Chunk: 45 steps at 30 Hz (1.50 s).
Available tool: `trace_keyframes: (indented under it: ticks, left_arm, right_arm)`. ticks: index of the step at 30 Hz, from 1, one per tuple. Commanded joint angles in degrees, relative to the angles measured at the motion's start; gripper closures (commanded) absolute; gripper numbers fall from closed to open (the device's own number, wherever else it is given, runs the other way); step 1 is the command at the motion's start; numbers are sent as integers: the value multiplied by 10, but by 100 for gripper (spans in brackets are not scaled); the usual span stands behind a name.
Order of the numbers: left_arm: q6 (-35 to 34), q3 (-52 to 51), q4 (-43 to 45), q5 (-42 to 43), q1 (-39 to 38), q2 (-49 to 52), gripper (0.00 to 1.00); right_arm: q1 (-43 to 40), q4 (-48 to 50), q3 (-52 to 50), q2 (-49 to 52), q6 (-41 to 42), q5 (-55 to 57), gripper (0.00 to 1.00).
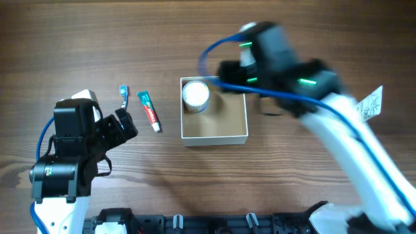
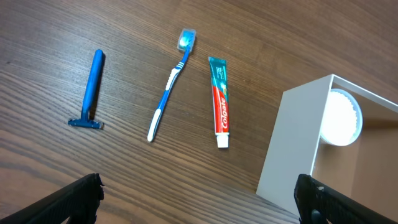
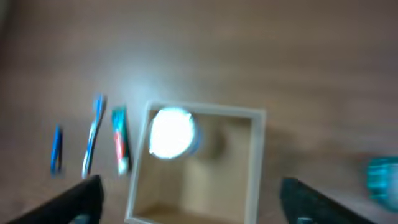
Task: Pack container
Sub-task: 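Move the right gripper to the Listerine bottle and grasp its neck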
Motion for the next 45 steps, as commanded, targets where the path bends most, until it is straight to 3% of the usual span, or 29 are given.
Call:
trace_keyframes:
  ticks: [1,5,10,24,32,36,40,45]
  left_arm:
    - [-9,11,2,7,-3,-1,0]
    - [-9,11,2,7,-3,1,0]
    - [-10,11,2,7,-3,12,0]
    - [-9,11,2,7,-3,47,0]
    - [-10,11,2,7,-3,47,0]
    - [-9,11,2,7,-3,47,0]
    - [-10,11,2,7,-3,47,0]
    - [-10,11,2,7,-3,47,0]
  right_arm:
    - [-117,-22,3,-31,-13,15,1]
    - [-234,-72,3,0,-20,17,0]
    - [-312,-114,3,72,-82,12,0]
    - [-315,-134,-23,238,-111,15,0]
    - [-315,-119,-66,257,-129,13,1]
    - [-315,-114,-66,257,-128,13,10]
    - [-315,-108,-66,257,-128,13,30]
    - [-315,-108,-66,257,-128,13,44]
